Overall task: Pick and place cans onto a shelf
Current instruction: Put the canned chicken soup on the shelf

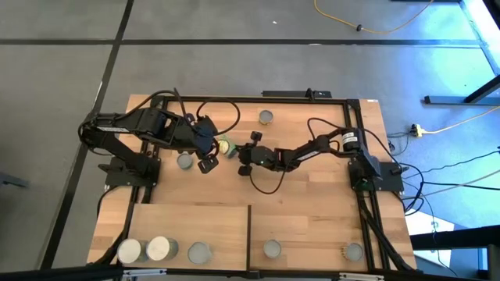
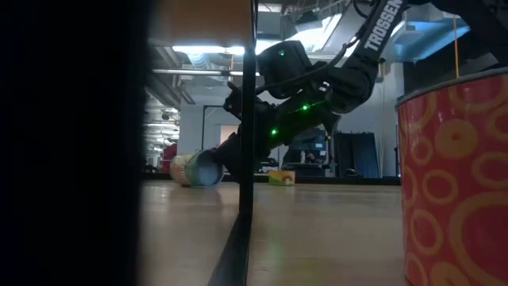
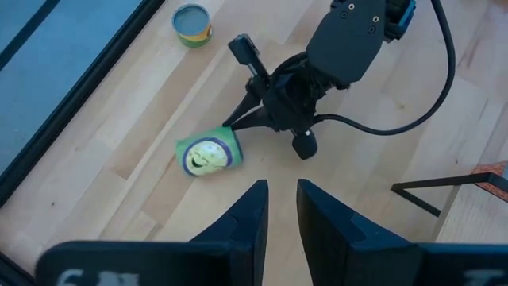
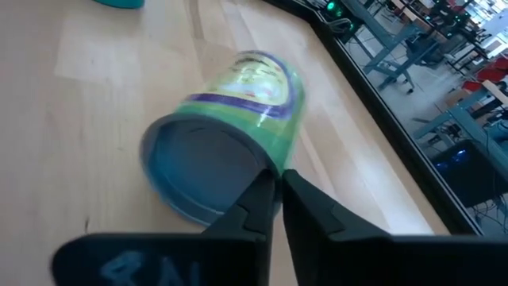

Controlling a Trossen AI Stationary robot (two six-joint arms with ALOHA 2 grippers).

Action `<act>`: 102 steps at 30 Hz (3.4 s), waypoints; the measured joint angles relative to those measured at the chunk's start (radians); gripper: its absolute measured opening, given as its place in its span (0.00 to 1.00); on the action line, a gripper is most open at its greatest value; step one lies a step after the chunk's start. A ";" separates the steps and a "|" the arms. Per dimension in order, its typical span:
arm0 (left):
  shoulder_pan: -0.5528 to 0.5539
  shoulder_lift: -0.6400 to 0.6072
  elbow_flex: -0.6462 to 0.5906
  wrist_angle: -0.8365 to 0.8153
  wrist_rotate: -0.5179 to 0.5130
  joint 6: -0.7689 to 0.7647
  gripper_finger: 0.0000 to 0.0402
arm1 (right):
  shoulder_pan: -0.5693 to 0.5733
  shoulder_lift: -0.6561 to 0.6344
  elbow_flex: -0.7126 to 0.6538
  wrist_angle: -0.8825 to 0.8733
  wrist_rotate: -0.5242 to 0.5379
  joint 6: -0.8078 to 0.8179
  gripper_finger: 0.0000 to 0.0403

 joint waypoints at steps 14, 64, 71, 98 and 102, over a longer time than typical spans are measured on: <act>0.000 0.000 0.000 0.000 0.000 0.000 0.16 | 0.000 -0.014 0.003 -0.041 -0.002 0.000 0.03; -0.195 -0.237 0.000 -0.198 0.035 0.183 0.15 | 0.129 -0.257 1.181 -1.831 -0.345 0.282 0.02; -0.197 -0.240 0.000 -0.192 0.042 0.204 0.15 | 0.204 -0.257 1.246 -1.825 -0.469 0.382 0.02; -0.197 -0.233 0.000 -0.191 0.094 0.208 0.15 | 0.290 -0.228 1.172 -2.221 -0.426 0.686 0.02; -0.197 -0.235 0.000 -0.190 0.094 0.206 0.15 | 0.287 -0.229 1.093 -2.223 -0.446 0.671 0.02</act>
